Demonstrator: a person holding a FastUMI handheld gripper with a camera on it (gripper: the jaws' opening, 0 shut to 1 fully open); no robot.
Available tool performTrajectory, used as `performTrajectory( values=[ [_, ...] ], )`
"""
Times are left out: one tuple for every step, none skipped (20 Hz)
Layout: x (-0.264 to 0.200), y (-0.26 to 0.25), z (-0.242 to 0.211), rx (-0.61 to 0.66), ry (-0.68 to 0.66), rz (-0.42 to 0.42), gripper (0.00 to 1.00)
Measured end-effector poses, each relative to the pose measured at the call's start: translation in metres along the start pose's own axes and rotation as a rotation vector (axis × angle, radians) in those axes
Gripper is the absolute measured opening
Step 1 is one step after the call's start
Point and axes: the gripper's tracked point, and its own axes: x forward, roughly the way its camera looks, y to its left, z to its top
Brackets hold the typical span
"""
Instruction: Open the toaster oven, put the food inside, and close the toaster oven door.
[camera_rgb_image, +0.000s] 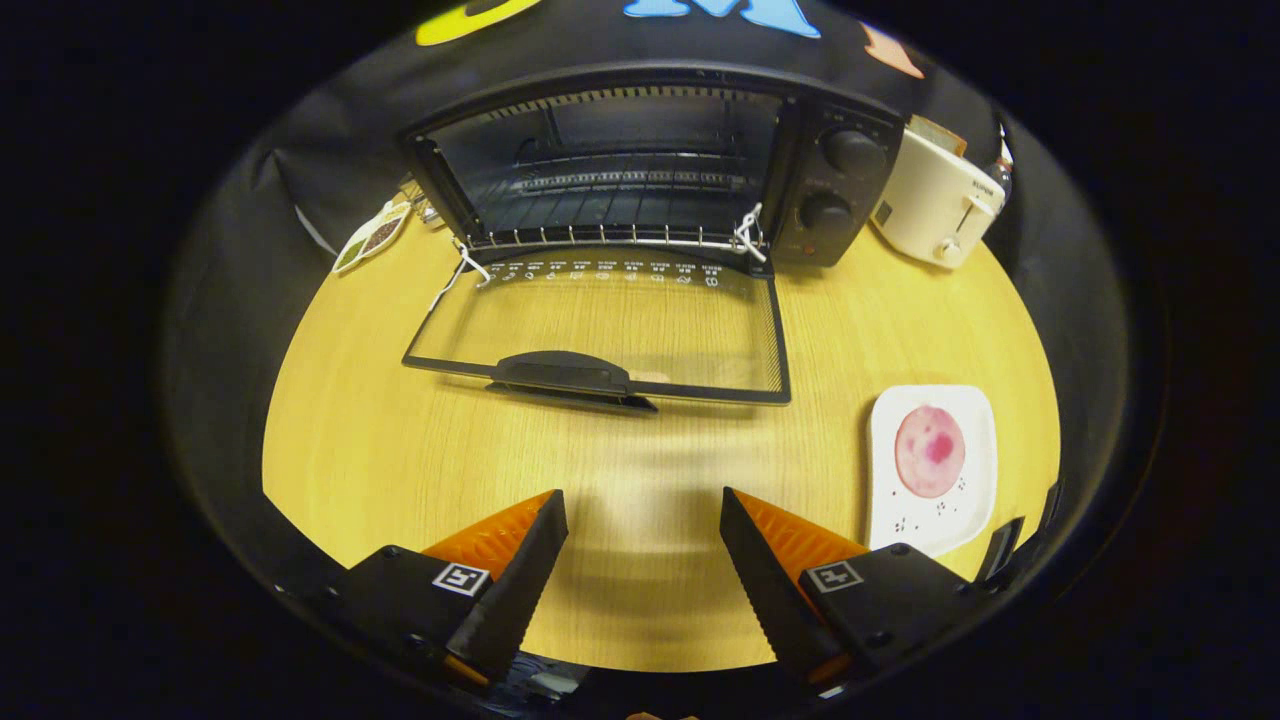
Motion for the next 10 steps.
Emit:
performTrajectory(
  values=[
    [-0.007,-0.002,0.001,-0.014,-0.019,0.005,0.99],
    [-0.014,-0.007,0.003,-0.028,-0.042,0.006,0.99],
    [-0.022,-0.014,0.005,-0.050,-0.074,0.005,0.99],
    [-0.029,-0.022,0.009,-0.072,-0.107,0.003,0.99],
    [-0.036,-0.030,0.008,-0.091,-0.127,0.005,0.99],
    [-0.044,-0.042,0.009,-0.105,-0.145,0.001,0.99],
    [-0.052,-0.057,0.010,-0.118,-0.165,-0.010,0.99],
    [-0.060,-0.072,0.012,-0.129,-0.183,-0.024,0.99],
    [-0.067,-0.087,0.013,-0.137,-0.192,-0.037,0.99],
    [-0.072,-0.098,0.014,-0.138,-0.196,-0.040,0.99]
  ],
)
